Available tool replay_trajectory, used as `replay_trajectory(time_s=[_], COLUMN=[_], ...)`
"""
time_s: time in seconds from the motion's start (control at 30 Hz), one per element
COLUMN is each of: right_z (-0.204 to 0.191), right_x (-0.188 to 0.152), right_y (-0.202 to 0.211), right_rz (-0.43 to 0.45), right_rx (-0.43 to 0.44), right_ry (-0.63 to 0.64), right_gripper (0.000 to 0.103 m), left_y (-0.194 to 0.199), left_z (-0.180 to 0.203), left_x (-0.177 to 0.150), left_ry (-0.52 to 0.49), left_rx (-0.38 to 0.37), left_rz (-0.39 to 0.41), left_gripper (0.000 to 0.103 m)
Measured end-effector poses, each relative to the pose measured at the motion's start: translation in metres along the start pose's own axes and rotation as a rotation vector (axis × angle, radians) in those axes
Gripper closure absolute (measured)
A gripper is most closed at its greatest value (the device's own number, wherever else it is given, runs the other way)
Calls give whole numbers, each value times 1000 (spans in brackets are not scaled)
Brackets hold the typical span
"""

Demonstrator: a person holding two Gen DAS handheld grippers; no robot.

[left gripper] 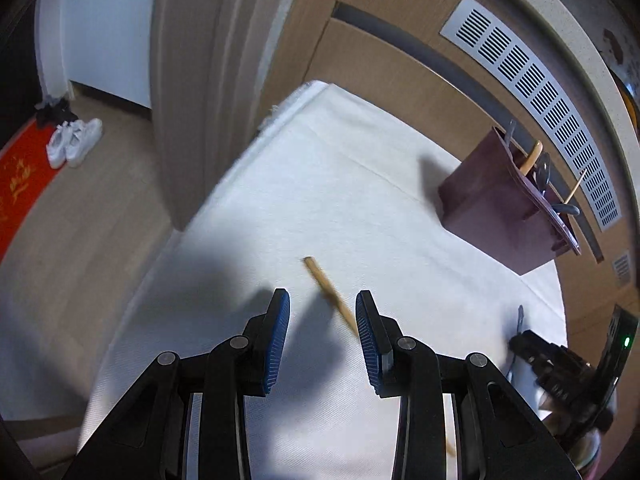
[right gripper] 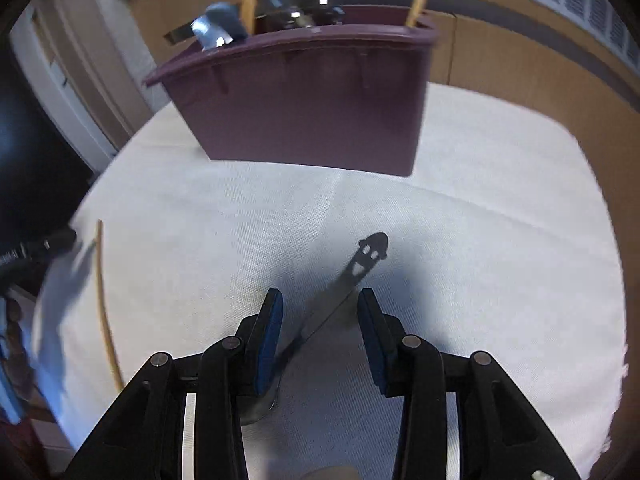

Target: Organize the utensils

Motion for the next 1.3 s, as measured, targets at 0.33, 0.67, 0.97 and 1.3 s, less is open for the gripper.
replay_trajectory(time_s=[0.33,0.67,0.97,1.3], right_z=[34,38,14,45], right_x=[-12,-23,-36,-48], right_y=[17,22,18,40], right_rz=[24,17,-39,-15], right_rx=[-50,19,65,-25], right_ry=[43,-4,84,107], right_gripper=[65,43,14,47], left_y=[-52,-44,-40,-27], left_z=[85,154,177,127], left_x=[17,-21,-39,-37], left_ry=[-160,-445,-561,-523], left_rx=[-117,-144,-151,-21], left_rz=[-66,-145,-165,-155], left_gripper=[68,67,67,67])
Point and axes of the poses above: each gripper's, at about its wrist camera, not at the fingertips, and y roughly against the way its jaws point, z to its right, x to its top, the point moved 8 cm from there along -y, roughly the way its jaws point, and after that the axes turned 13 degrees about -y, right-handed, at the moved point
